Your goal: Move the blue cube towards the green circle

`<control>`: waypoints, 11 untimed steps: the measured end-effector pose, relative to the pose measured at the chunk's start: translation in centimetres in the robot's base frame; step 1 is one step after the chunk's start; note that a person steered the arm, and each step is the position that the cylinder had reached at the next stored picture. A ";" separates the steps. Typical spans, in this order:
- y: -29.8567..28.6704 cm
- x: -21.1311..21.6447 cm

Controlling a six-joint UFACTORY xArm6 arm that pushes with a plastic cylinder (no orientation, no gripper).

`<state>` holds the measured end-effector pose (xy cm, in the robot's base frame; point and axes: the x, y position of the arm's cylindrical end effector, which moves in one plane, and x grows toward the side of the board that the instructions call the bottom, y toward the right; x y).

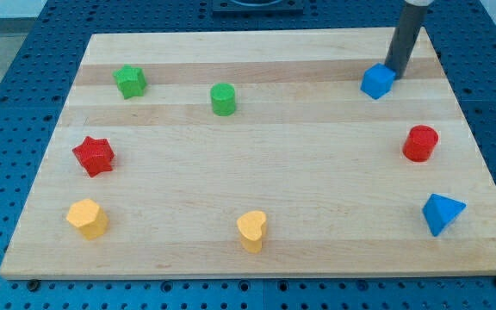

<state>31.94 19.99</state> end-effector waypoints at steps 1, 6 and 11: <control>-2.1 1.9; -0.8 8.9; -17.2 7.1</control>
